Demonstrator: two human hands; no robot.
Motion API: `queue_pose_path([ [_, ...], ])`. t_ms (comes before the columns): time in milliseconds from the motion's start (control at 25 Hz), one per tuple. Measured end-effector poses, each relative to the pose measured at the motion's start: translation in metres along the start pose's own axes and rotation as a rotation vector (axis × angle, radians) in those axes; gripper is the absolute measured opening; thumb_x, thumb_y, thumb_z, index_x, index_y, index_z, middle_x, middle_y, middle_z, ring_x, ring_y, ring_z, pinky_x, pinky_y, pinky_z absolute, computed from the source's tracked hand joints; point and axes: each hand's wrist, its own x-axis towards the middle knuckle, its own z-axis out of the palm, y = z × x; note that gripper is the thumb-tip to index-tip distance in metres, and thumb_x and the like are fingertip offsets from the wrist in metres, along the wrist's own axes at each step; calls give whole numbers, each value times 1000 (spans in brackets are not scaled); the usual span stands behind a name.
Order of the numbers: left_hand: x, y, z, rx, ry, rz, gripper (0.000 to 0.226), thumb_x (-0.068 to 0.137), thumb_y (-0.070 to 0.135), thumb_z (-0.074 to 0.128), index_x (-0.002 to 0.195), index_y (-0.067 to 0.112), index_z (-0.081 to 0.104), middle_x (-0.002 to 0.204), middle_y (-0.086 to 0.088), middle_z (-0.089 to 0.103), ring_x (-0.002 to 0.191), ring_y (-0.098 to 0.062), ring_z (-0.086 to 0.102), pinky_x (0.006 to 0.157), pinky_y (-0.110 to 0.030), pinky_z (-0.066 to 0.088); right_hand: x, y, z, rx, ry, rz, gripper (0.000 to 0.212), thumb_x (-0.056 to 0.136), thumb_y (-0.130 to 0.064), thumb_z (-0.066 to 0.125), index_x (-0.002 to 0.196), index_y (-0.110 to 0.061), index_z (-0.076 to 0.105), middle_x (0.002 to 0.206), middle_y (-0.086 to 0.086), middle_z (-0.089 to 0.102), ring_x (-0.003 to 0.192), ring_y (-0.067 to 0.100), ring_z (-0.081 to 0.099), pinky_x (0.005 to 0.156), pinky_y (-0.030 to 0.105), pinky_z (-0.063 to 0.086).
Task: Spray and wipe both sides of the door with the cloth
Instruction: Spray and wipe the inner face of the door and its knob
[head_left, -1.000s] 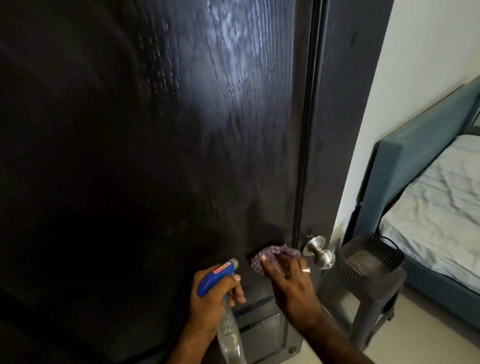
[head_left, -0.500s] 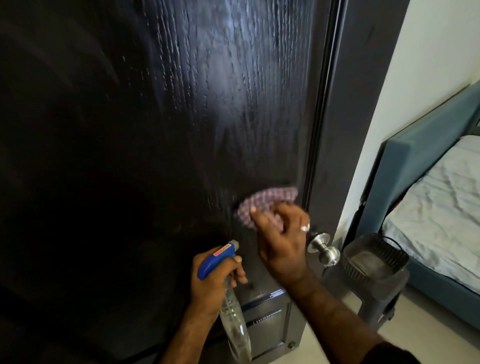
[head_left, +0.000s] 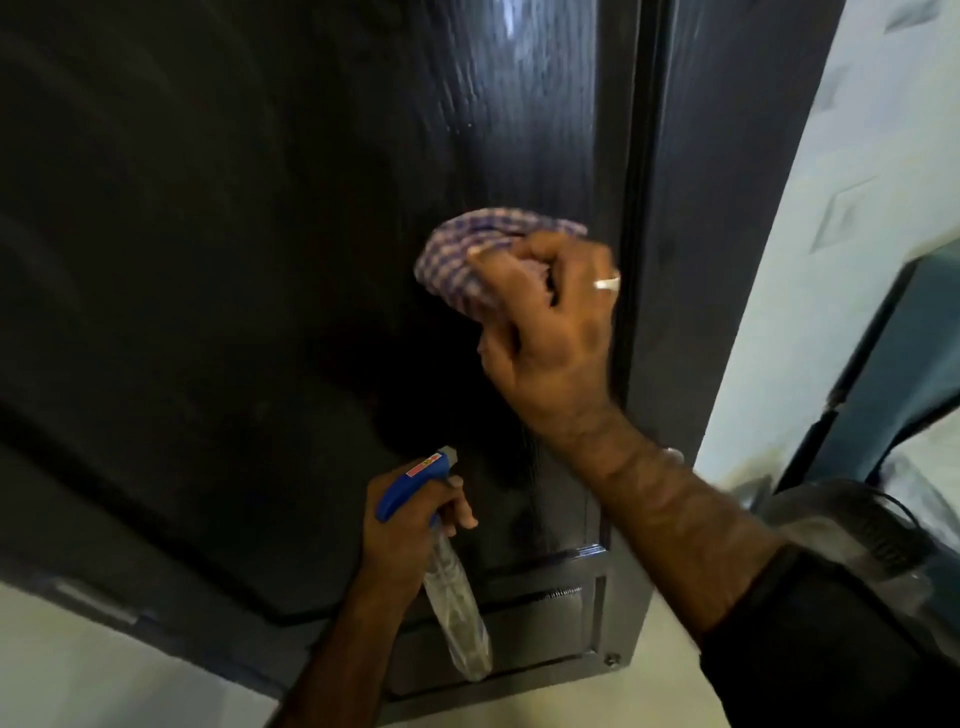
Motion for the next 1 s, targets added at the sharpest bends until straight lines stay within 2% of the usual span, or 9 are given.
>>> queue_pose_path([
  [80, -9, 5, 11, 16, 44, 3, 19, 84, 9, 68, 66, 11, 74, 59, -20, 63, 53, -31, 64, 59, -38, 49, -52, 11, 2, -41, -131, -168, 40, 97, -17, 67, 136, -17, 73, 133, 16, 61, 114, 37, 59, 95, 53, 48],
  [160, -18, 6, 20, 43, 74, -8, 20, 85, 10, 71, 66, 4, 72, 62, -21, 65, 55, -33, 64, 55, -34, 52, -133, 40, -13, -78, -423, -355, 49, 100, -24, 67, 149, -22, 63, 145, 14, 52, 124, 38, 55, 102, 57, 49],
  [240, -28, 3, 31, 55, 82, -36, 22, 89, 8, 71, 68, 1, 71, 64, -21, 66, 56, -32, 66, 53, -28, 53, -172, 74, -44, -72, -541, -313, 53, 99, -21, 68, 151, -19, 59, 142, 16, 49, 124, 38, 51, 97, 59, 54],
  [320, -34, 3, 44, 76, 63, -43, 23, 91, 10, 71, 68, 5, 73, 65, -20, 67, 57, -30, 67, 53, -28, 52, -156, 88, -58, -3, -443, -68, 50, 99, -19, 72, 147, -12, 63, 138, 18, 48, 115, 37, 55, 88, 54, 59],
  [400, -35, 5, 59, 80, 53, -60, 25, 94, 5, 68, 70, 7, 74, 66, -19, 67, 57, -29, 68, 53, -29, 53, -102, 82, -56, 58, -287, 146, 53, 99, -24, 77, 148, -9, 62, 136, 16, 50, 107, 28, 61, 82, 38, 61],
  [520, -34, 7, 80, 90, 8, -41, 20, 84, 17, 70, 72, 2, 71, 67, -21, 67, 58, -31, 67, 55, -29, 54, -44, 76, -42, 99, -127, 254, 43, 102, -27, 74, 140, -9, 63, 124, 12, 62, 96, 16, 65, 74, 23, 56],
  [680, -32, 9, 91, 120, -24, -28, 27, 83, 24, 67, 72, -1, 68, 69, -19, 69, 63, -33, 68, 62, -34, 56, -147, 85, -44, 209, -359, 424, 35, 107, -30, 65, 140, -20, 65, 129, 0, 54, 101, 5, 60, 74, 19, 58],
  [840, -28, 8, 91, 138, -27, 11, 29, 87, 21, 66, 75, -6, 66, 70, -24, 66, 64, -35, 68, 65, -42, 56, -220, 81, -41, 216, -531, 834, 28, 104, -30, 66, 132, -28, 70, 121, 6, 62, 103, 31, 71, 82, 39, 62],
  [1000, -25, 11, 91, 150, -7, 13, 24, 97, 2, 63, 76, -10, 65, 69, -25, 66, 63, -35, 68, 59, -33, 55, -85, 82, -29, 367, -208, 702, 33, 95, -41, 77, 117, -18, 74, 107, -1, 58, 84, 4, 62, 69, 12, 54],
])
